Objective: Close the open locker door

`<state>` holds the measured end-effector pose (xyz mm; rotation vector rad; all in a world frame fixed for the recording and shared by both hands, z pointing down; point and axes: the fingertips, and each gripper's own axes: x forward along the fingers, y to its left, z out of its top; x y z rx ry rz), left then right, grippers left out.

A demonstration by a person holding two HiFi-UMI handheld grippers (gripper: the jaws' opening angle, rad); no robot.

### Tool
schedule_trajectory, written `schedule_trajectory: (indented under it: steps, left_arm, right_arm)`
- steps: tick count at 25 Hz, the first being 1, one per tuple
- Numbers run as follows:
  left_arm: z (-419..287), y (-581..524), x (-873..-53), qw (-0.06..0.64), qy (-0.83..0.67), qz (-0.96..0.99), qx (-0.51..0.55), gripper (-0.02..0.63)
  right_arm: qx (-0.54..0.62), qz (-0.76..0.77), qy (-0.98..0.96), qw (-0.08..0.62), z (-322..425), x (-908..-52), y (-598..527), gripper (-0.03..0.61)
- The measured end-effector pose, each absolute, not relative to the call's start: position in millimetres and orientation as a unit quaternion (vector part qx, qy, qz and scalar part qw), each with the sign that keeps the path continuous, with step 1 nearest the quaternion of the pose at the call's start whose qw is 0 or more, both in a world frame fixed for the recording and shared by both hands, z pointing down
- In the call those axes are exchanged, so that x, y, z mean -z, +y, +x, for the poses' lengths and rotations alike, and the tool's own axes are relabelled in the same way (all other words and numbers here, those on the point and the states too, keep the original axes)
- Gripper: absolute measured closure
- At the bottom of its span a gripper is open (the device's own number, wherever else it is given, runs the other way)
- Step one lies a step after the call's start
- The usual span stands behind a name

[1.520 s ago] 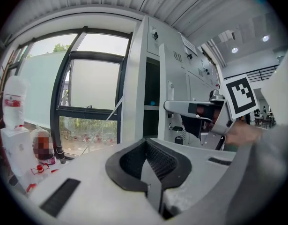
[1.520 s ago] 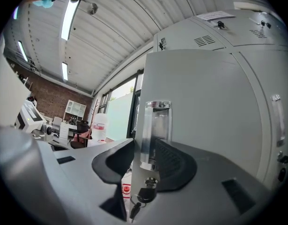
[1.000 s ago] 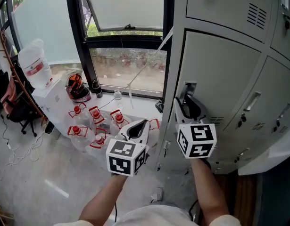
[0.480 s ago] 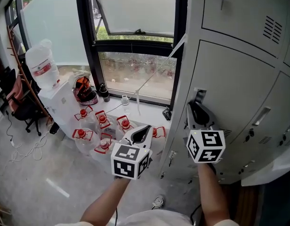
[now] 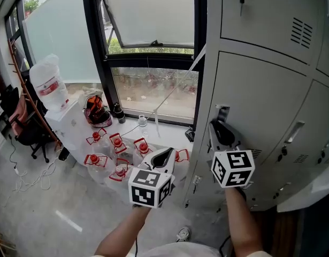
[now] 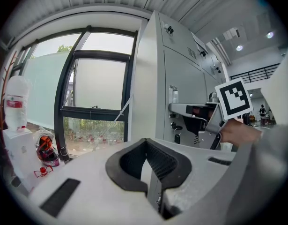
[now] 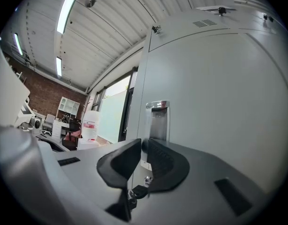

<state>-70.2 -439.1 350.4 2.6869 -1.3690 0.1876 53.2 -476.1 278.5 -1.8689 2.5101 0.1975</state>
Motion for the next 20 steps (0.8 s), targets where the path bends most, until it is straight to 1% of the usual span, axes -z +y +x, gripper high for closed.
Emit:
schedule_trajectory:
  steps: [11, 20]
  left_arm:
    - [-69, -407, -350, 0.063, -0.442, 0.893, -0.054, 0.607]
    - [-38, -378, -350, 0.067, -0.403, 0.912, -0.047, 0.607]
  right_arm:
    - [-0.060, -0.598, 0.799, -0.004, 50, -283, -431, 0.532]
    - [-0.058, -0.617, 0.784, -0.030, 63, -296, -387, 0.532]
